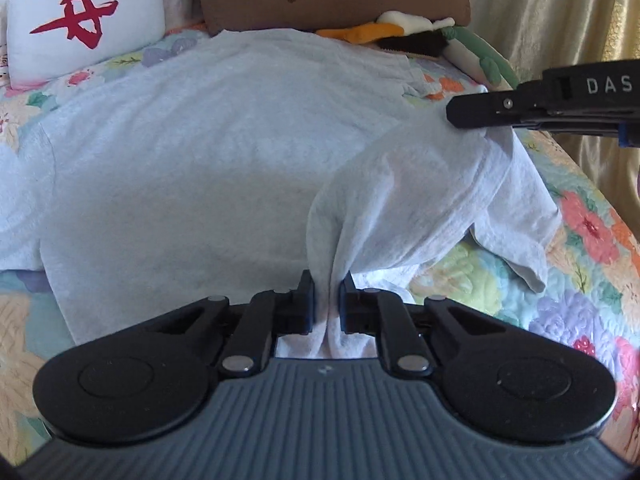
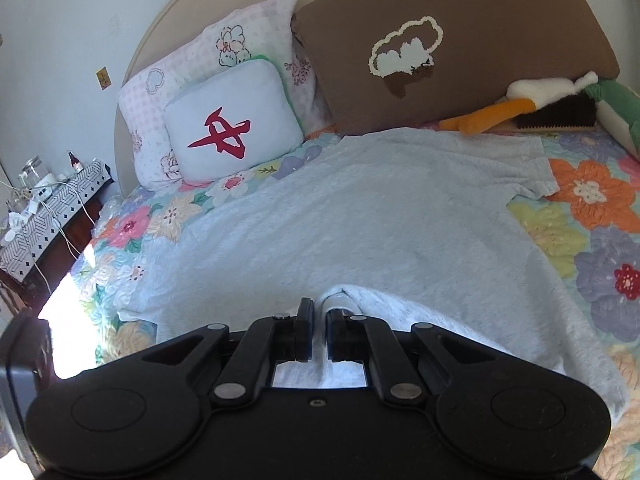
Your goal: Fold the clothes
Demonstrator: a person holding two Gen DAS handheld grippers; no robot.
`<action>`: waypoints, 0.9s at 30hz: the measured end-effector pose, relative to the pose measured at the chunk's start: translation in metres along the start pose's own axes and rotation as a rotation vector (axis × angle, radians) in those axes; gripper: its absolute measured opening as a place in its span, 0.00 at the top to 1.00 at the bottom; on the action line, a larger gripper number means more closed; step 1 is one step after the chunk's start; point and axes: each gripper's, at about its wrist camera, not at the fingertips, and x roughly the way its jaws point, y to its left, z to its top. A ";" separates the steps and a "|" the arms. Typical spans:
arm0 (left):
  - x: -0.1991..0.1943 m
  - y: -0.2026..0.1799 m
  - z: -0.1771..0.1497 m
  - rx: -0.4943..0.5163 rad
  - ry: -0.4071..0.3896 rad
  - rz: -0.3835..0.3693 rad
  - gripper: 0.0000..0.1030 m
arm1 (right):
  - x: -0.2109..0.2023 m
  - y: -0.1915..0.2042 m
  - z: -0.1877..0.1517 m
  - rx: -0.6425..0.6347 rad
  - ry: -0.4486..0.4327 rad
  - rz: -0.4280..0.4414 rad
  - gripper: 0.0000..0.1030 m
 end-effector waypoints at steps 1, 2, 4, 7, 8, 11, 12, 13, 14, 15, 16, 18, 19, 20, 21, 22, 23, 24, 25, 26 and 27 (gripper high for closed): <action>-0.002 0.004 0.002 -0.013 -0.007 -0.003 0.89 | 0.001 0.000 0.003 0.007 -0.004 0.005 0.92; -0.003 0.009 0.005 -0.021 -0.008 -0.009 0.89 | 0.001 0.000 0.007 0.021 -0.009 0.021 0.92; -0.003 0.019 0.012 -0.004 -0.005 -0.014 0.89 | 0.001 0.001 0.012 0.042 -0.018 0.052 0.92; -0.007 0.035 0.024 -0.015 -0.036 -0.006 0.89 | 0.006 0.013 0.020 -0.015 -0.020 0.040 0.92; -0.007 0.039 0.027 -0.021 -0.042 -0.006 0.89 | 0.009 0.018 0.023 -0.038 -0.023 0.026 0.92; -0.007 0.044 0.030 -0.014 -0.049 0.010 0.89 | 0.022 0.028 0.034 -0.058 -0.039 -0.004 0.92; -0.007 0.046 0.030 -0.015 -0.052 0.018 0.89 | 0.027 0.030 0.037 -0.045 -0.036 -0.003 0.92; -0.007 0.049 0.029 -0.017 -0.056 0.024 0.89 | 0.032 0.033 0.041 -0.034 -0.032 -0.004 0.92; -0.008 0.053 0.028 -0.021 -0.061 0.029 0.89 | 0.037 0.037 0.044 -0.030 -0.033 -0.006 0.92; -0.008 0.058 0.028 -0.029 -0.065 0.034 0.89 | 0.042 0.042 0.047 -0.036 -0.034 -0.004 0.92; -0.008 0.063 0.028 -0.037 -0.068 0.039 0.89 | 0.047 0.048 0.050 -0.052 -0.034 -0.002 0.92; -0.009 0.075 0.029 -0.054 -0.075 0.055 0.89 | 0.057 0.060 0.056 -0.083 -0.033 0.008 0.92; -0.009 0.082 0.031 -0.066 -0.077 0.065 0.89 | 0.063 0.065 0.058 -0.095 -0.035 0.013 0.92; -0.008 0.089 0.033 -0.082 -0.079 0.076 0.89 | 0.068 0.070 0.061 -0.105 -0.037 0.020 0.92; -0.007 0.096 0.035 -0.100 -0.079 0.084 0.89 | 0.075 0.076 0.063 -0.117 -0.038 0.030 0.92; -0.005 0.103 0.037 -0.119 -0.077 0.086 0.89 | 0.083 0.080 0.066 -0.130 -0.042 0.033 0.92; -0.003 0.110 0.040 -0.138 -0.074 0.089 0.89 | 0.090 0.084 0.068 -0.140 -0.043 0.035 0.92; -0.001 0.117 0.041 -0.152 -0.070 0.093 0.89 | 0.098 0.087 0.070 -0.144 -0.037 0.031 0.92; 0.002 0.120 0.042 -0.146 -0.060 0.101 0.89 | 0.106 0.091 0.072 -0.147 -0.029 0.028 0.92; 0.006 0.119 0.041 -0.113 -0.047 0.115 0.89 | 0.113 0.093 0.073 -0.142 -0.016 0.028 0.92; 0.010 0.117 0.039 -0.067 -0.027 0.131 0.89 | 0.120 0.095 0.074 -0.136 0.003 0.028 0.92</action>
